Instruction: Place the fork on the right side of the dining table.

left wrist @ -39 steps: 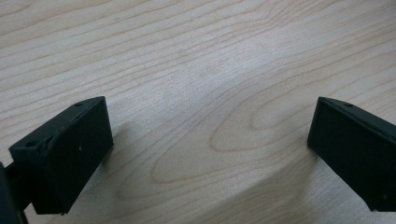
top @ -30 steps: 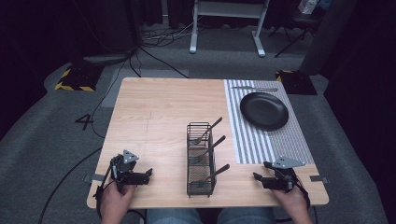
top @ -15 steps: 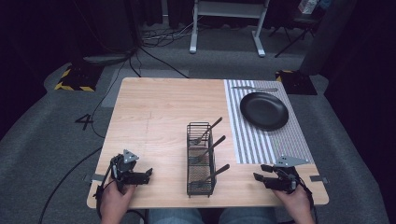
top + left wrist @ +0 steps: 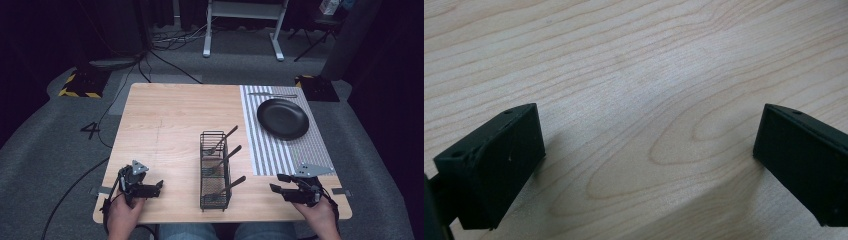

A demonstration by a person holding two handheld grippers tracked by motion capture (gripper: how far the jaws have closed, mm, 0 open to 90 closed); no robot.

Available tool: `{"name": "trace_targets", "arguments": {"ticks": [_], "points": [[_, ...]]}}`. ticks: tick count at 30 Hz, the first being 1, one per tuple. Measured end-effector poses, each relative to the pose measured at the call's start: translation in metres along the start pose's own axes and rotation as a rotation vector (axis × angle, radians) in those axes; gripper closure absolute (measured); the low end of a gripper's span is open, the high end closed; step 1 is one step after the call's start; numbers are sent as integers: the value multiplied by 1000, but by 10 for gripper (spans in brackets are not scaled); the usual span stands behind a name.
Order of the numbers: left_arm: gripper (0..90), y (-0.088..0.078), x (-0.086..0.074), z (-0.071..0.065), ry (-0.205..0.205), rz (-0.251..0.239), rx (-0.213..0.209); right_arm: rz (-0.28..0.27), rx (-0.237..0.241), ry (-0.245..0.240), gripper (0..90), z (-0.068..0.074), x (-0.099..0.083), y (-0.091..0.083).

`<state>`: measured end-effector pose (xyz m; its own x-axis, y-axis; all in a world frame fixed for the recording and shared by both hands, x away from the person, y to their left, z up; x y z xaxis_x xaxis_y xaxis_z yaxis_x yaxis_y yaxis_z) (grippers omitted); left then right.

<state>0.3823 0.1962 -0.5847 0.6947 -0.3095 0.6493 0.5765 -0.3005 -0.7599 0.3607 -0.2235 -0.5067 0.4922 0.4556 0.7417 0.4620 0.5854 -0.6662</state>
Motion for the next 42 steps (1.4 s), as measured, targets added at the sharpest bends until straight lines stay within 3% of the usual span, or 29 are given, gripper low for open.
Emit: {"name": "trace_targets", "arguments": {"ticks": [26, 29, 42], "points": [[1, 0, 0, 0, 0, 0, -1, -47, 86, -84, 506, 48, 62, -26], [1, 0, 0, 0, 0, 0, -1, -53, 102, -107, 506, 59, 70, -28], [1, 0, 0, 0, 0, 0, 0, -48, 145, -170, 501, 88, 86, -30]]}}
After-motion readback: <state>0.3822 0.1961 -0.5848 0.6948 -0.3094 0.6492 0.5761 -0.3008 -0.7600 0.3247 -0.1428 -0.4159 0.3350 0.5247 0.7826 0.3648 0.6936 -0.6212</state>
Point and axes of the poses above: each handheld gripper's, and its own axes: y roughly forward along the jaws, x roughly out of its top, z roughly to its left, the point moved 10 cm from there along y, roughly forward along the jaws, and after that the axes turned 1 degree about z, right-handed, at the moved point
